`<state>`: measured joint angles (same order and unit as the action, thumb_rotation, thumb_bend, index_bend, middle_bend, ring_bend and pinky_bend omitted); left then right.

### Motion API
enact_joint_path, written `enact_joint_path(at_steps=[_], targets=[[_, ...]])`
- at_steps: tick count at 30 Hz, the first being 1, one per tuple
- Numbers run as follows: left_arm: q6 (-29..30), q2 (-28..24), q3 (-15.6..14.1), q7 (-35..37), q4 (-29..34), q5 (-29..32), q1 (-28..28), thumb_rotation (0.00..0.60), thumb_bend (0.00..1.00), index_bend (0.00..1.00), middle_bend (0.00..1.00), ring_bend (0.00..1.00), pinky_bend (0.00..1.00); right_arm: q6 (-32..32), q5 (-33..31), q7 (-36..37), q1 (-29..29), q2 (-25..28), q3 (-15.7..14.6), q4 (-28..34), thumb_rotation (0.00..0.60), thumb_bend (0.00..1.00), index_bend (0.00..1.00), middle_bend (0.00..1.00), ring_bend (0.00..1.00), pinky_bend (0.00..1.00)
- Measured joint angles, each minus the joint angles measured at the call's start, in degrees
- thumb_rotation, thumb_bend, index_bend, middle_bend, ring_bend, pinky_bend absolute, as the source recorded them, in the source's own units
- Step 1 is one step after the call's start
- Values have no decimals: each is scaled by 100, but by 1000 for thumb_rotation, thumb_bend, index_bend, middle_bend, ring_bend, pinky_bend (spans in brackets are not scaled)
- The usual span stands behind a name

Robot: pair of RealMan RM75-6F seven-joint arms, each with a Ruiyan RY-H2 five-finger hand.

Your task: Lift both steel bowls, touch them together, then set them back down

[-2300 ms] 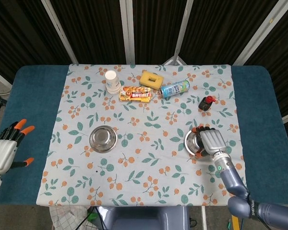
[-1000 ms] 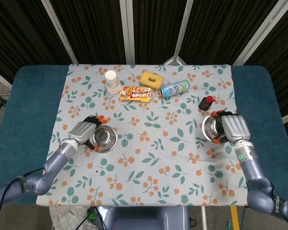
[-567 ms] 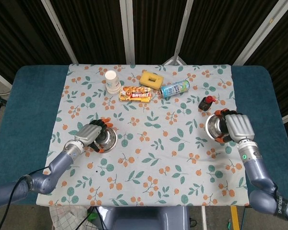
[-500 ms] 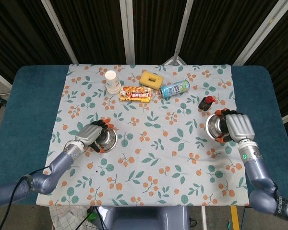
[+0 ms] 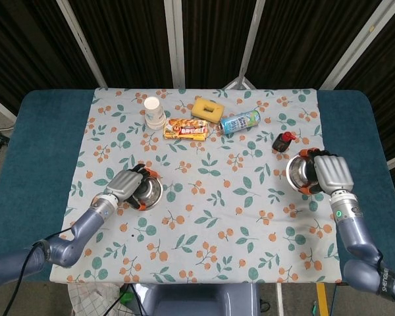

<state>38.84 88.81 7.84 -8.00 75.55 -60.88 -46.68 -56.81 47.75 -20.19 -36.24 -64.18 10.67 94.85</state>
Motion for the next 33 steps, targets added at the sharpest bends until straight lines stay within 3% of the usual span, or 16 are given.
enact_joint_path(at_steps=[13, 19, 33], targets=[[284, -80, 65, 90, 96, 56, 64, 600, 97, 469, 348, 124, 367, -41, 43, 126, 23, -10, 44, -76, 600, 43, 384, 281, 317, 339], [485, -134, 171, 357, 193, -18, 152, 600, 97, 365, 344, 242, 506, -93, 51, 90, -1, -23, 77, -31, 600, 43, 385, 281, 317, 339], [739, -304, 455, 1276, 294, -300, 336, 600, 96, 356, 340, 246, 527, -240, 85, -12, -106, -119, 201, 45, 600, 43, 393, 281, 317, 339]])
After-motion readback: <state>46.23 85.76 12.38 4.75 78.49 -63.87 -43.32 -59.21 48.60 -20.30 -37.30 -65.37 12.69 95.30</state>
